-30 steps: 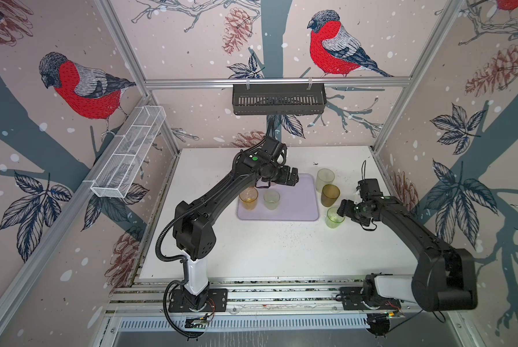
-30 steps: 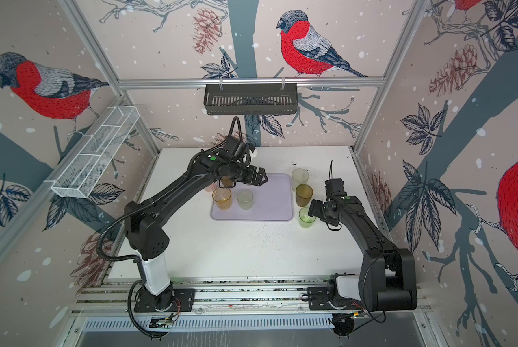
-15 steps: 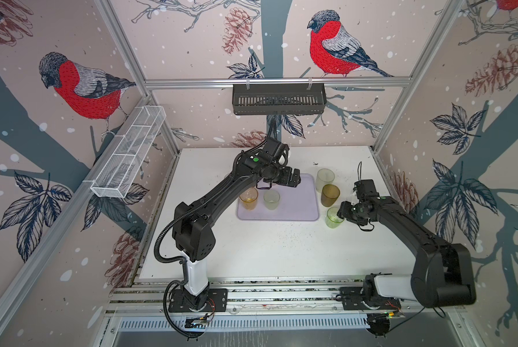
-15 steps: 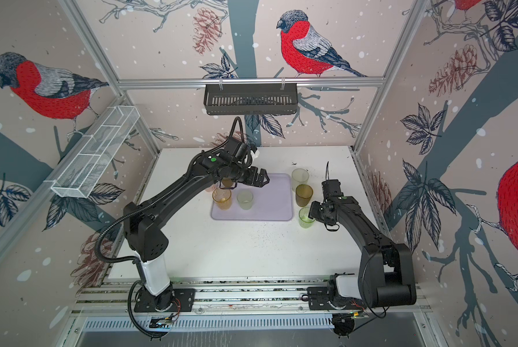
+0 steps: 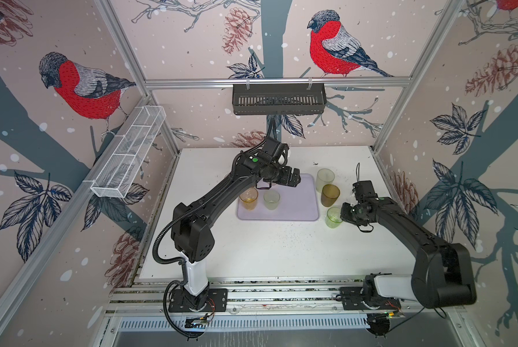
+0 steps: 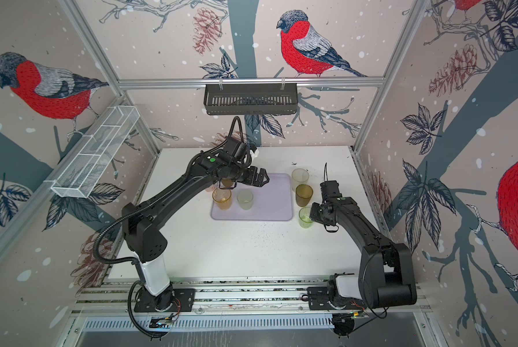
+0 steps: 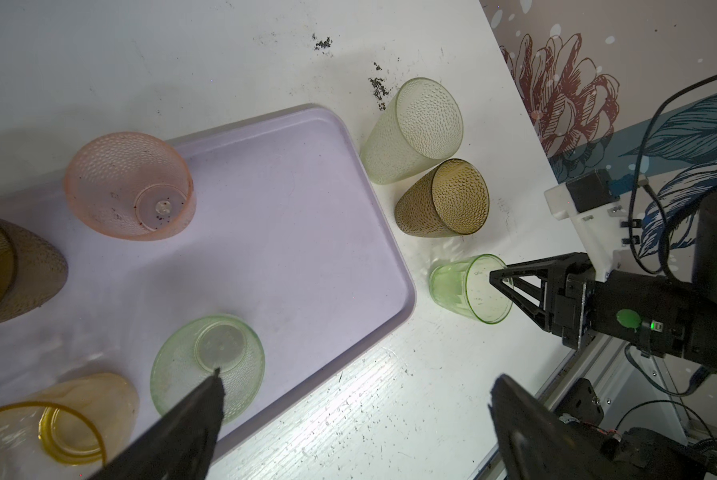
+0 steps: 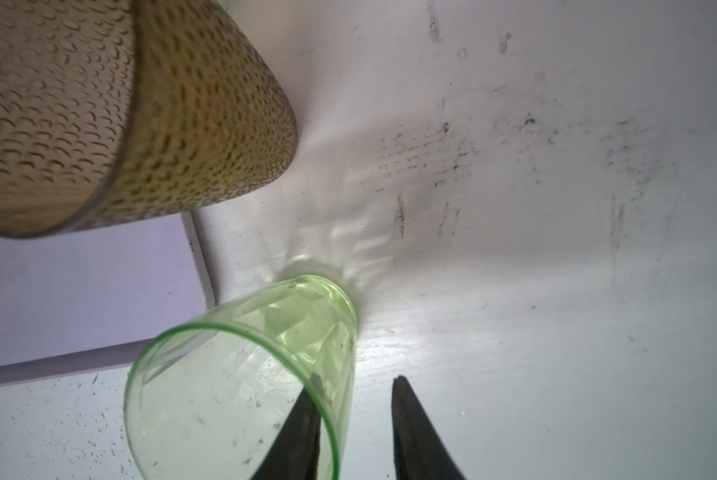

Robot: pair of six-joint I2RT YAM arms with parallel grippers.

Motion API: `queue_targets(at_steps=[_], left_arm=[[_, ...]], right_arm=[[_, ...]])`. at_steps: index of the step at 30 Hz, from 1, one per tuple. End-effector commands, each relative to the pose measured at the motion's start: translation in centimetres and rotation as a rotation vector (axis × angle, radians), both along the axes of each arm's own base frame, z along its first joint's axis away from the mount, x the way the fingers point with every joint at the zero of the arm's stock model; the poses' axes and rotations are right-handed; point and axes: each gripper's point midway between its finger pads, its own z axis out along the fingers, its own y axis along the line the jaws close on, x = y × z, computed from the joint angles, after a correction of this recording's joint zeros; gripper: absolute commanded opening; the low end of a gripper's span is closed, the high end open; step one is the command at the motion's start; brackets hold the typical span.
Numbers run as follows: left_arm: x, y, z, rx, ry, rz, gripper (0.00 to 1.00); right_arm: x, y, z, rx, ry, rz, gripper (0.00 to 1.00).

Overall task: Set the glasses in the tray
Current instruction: 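Lower the open right gripper around the clear green glass rim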

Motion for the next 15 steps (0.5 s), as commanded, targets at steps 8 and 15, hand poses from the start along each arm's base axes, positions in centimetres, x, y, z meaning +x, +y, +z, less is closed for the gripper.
queue_targets(at_steps=[8,15], left_arm=[[0.17,-0.27,0.86,-0.022,-0.035,-0.004,1.00],[0.13,-0.37,0.86,-0.023,-0.035,-0.009,1.00]], right_arm=[[0.17,-0.08,0.31,-0.022,-0.012,0.015,0.27],[0.25,-0.06,0.33,-0.025,-0.011,0.018,0.23]])
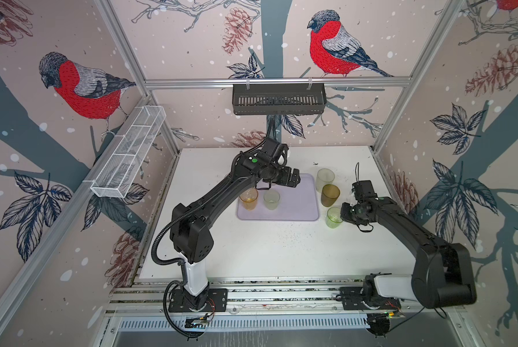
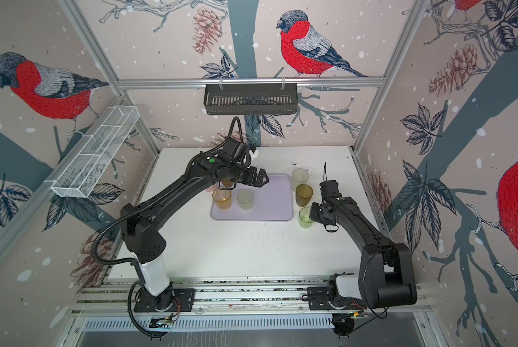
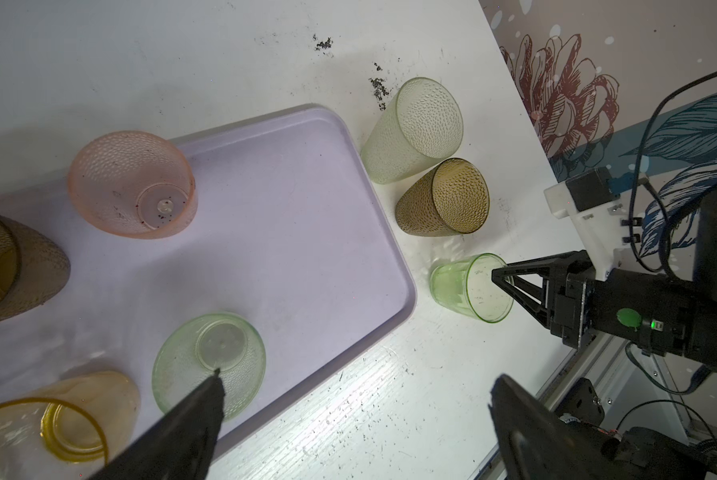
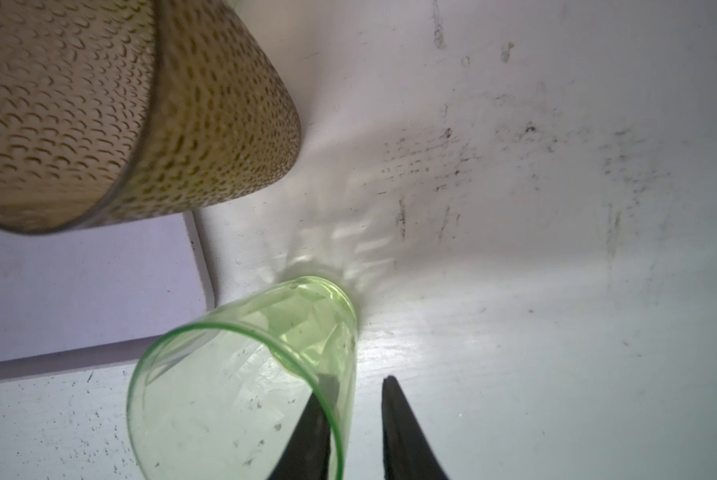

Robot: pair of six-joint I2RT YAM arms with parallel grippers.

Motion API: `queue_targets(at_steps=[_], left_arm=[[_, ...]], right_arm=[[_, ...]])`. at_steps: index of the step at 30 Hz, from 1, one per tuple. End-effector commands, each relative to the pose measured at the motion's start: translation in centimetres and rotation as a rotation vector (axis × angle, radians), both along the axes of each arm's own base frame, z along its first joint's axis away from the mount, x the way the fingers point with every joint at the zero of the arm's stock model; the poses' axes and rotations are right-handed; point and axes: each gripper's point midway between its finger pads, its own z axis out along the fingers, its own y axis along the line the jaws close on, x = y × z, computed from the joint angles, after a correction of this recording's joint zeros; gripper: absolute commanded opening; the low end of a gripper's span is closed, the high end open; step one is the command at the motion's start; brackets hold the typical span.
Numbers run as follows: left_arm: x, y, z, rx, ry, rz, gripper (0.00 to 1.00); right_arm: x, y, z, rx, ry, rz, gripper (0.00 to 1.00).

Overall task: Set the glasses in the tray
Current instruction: 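Close the right gripper on the clear green glass rim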

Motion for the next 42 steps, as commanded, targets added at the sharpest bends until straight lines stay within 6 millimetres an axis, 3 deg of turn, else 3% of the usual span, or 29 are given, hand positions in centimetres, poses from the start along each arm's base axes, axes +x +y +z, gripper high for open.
queue_targets(at_steps=[1,42], left_arm=[[0.20,-0.46,0.76,-0.021,-0.030,-0.011,1.00],[0.36,-0.50,0.61,-0.013,-0.038,-0.018,1.00]], right_arm=[[0.17,-0.14,0.13,-0.014,-0.003,0.001,0.23],[-0.27,0.37,0.26,-0.065,0.003,0.031,0.07]])
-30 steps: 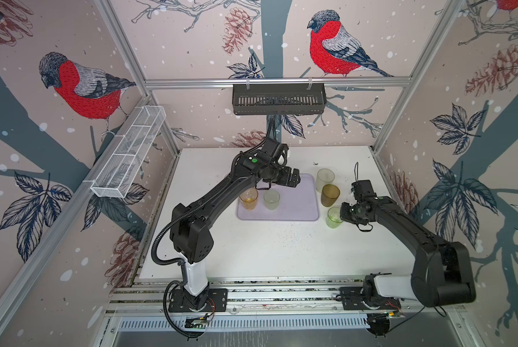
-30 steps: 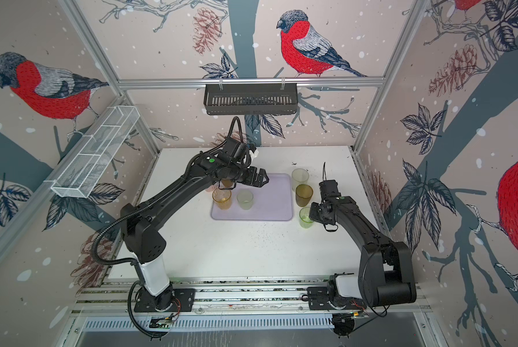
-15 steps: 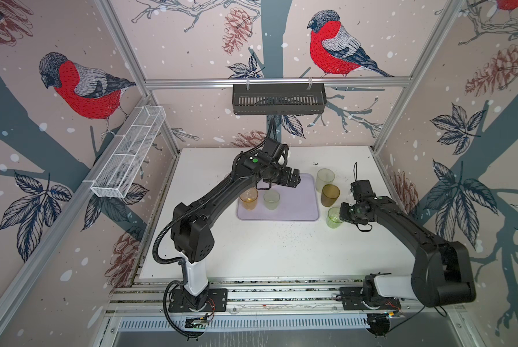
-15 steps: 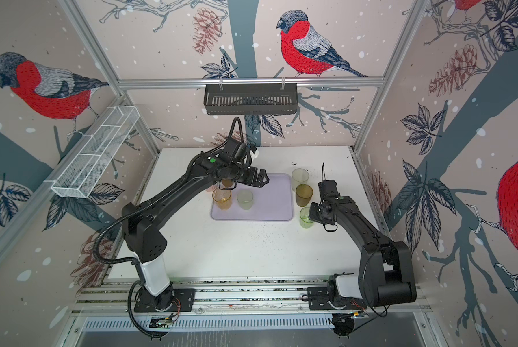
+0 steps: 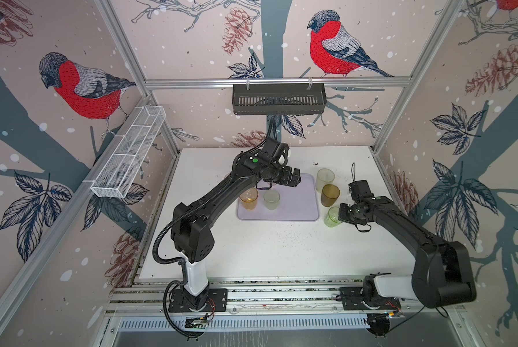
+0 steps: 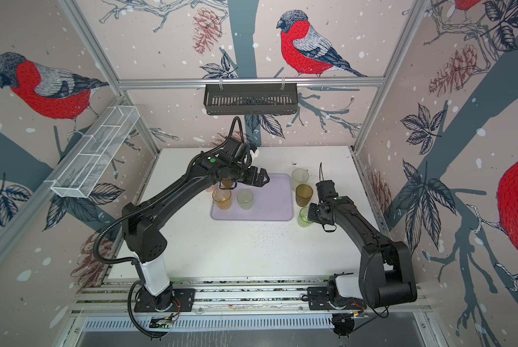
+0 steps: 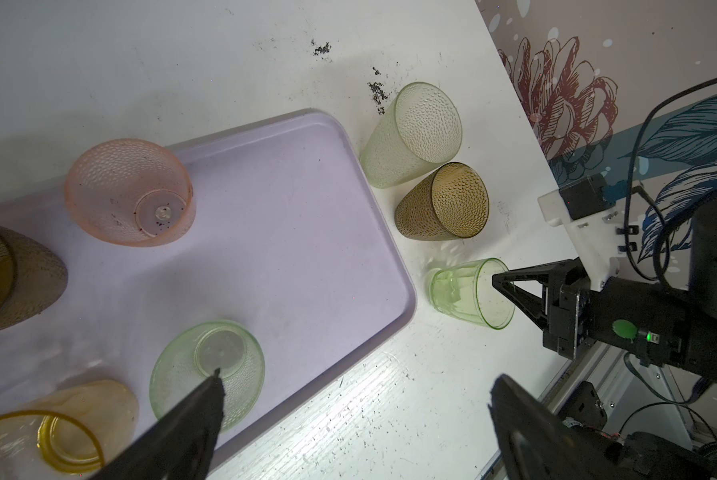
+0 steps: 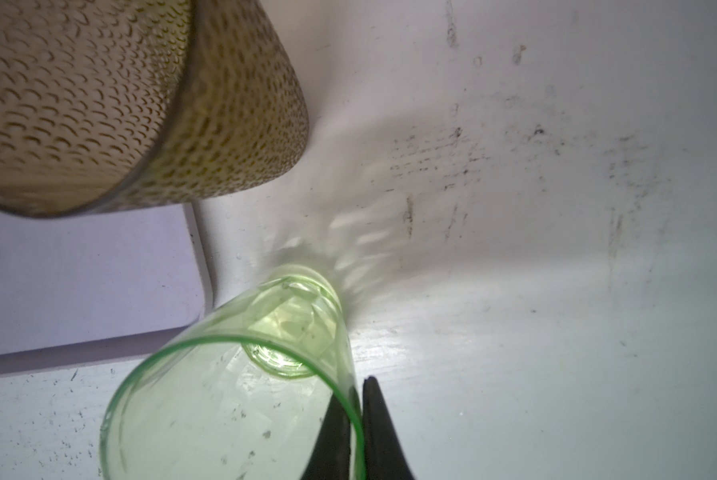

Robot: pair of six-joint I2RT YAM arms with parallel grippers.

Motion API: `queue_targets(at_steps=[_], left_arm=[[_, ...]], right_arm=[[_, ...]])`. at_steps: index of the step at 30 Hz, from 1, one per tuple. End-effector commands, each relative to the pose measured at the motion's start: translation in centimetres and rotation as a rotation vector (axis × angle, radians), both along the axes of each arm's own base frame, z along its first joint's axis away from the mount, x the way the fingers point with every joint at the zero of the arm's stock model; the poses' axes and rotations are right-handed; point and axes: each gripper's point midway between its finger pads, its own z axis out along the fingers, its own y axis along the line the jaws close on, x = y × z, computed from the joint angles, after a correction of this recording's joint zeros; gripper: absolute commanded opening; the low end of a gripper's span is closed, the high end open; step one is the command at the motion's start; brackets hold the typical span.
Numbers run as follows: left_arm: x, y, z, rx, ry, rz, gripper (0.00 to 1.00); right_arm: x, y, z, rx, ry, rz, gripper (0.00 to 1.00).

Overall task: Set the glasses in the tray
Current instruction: 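Close the right gripper on the clear green glass rim, then lift the clear green glass and carry it over the tray with the right gripper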

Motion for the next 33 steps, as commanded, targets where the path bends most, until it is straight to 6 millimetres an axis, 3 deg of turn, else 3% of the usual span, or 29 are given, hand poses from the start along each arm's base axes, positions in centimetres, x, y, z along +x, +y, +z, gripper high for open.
queue_targets(at_steps=[1,12,33], left_arm=[[0.0,-0.2,0.6,-0.006,-0.028,-0.014,0.99],[0.1,-0.1,0.8,-0.008,-0.035,-0.013,1.00],[-0.3,1.7,1.3,0.031,-0.058,0.036,0.99]], right_arm=[[-0.2,-0.2,0.4,-0.024,-0.001,0.003,0.07],[-0.1,0.7,2.0,-0.072,-0.022,0.042,0.06],[2.0,5.5,7.6,-0.199,-0.107,0.210,0.03]])
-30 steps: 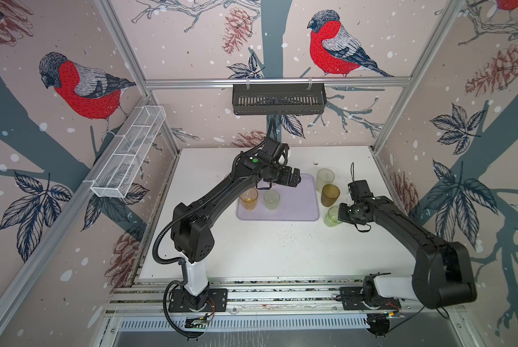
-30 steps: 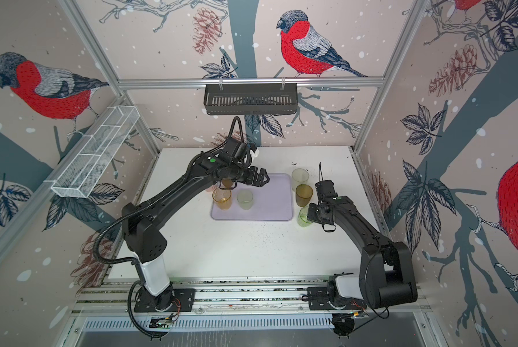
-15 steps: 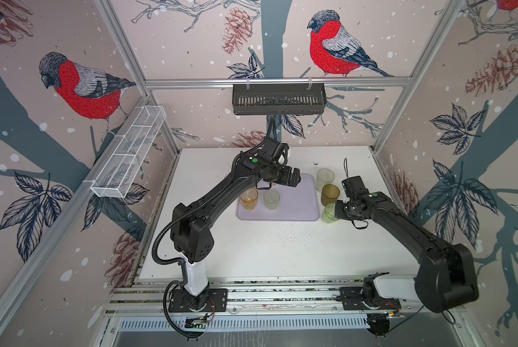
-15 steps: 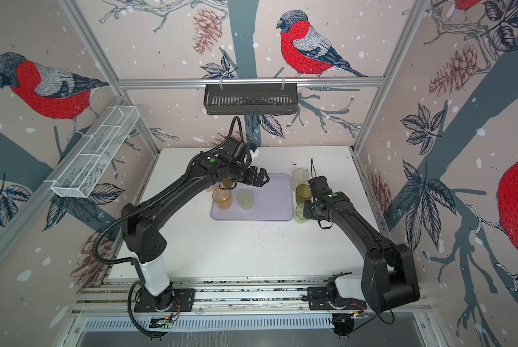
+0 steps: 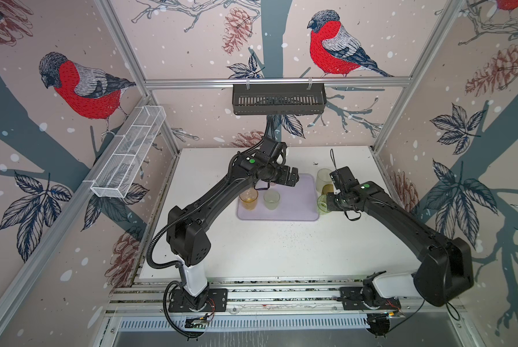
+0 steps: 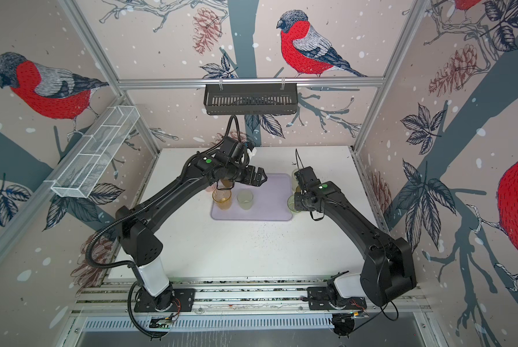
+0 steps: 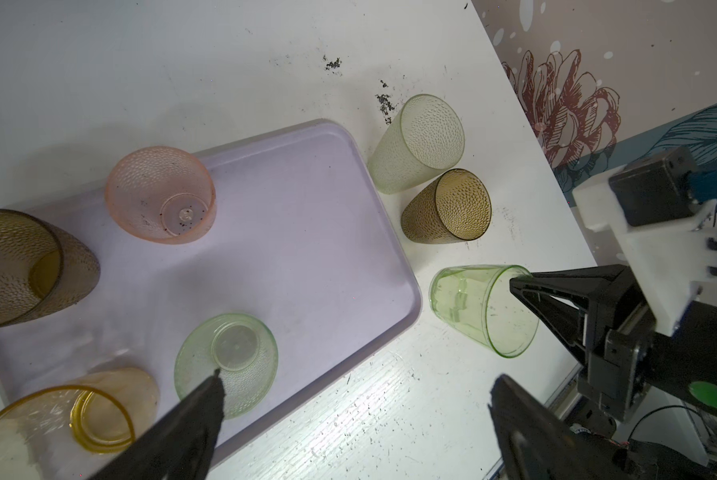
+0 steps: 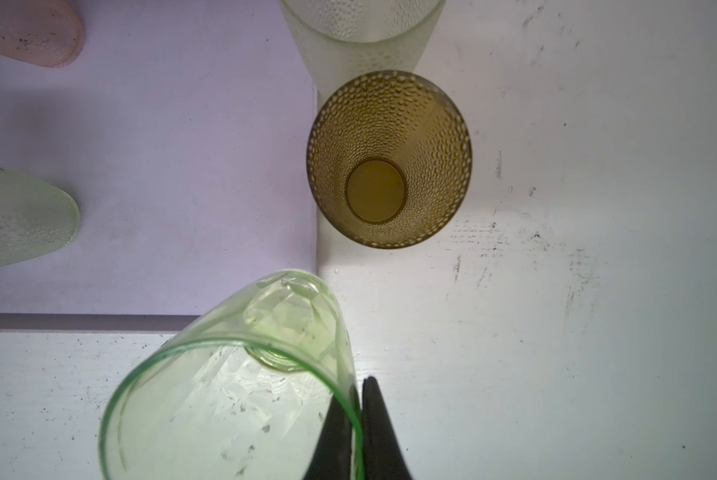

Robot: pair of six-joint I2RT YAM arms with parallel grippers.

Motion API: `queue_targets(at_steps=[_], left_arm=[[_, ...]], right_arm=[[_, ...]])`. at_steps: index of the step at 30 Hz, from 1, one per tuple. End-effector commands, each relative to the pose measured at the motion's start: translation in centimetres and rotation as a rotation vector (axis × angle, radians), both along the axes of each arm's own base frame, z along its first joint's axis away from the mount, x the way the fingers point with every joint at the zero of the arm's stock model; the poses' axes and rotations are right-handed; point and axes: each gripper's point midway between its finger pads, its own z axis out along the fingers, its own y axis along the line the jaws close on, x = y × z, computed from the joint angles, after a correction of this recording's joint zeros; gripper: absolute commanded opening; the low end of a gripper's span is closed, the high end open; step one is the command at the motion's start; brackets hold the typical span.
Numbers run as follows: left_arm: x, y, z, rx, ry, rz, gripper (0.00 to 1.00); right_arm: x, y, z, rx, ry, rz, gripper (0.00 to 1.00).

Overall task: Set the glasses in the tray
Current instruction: 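Lift the clear green glass and carry it over the tray with the right gripper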

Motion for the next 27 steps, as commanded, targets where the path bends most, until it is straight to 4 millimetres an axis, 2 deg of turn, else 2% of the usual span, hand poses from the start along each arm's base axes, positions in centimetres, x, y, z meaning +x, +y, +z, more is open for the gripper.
queue_targets(at_steps=[1,15,27], left_arm=[[-0.1,0.5,0.3,0.009,-0.018,0.006,0.99],[0.3,2.8,0.3,0.031,-0.012,0.110,0.99],[1.7,7.9,0.8,-0.009,-0.004,0.252,0.99]], right_arm=[[0.0,0.0,0.4,-0.061,0.006,0.027,0.03],[2.1,2.6,2.4,-0.124,-0.015,0.132,0.02],[4.6,4.6,2.7,-0.144,-0.031,0.199,0.02]])
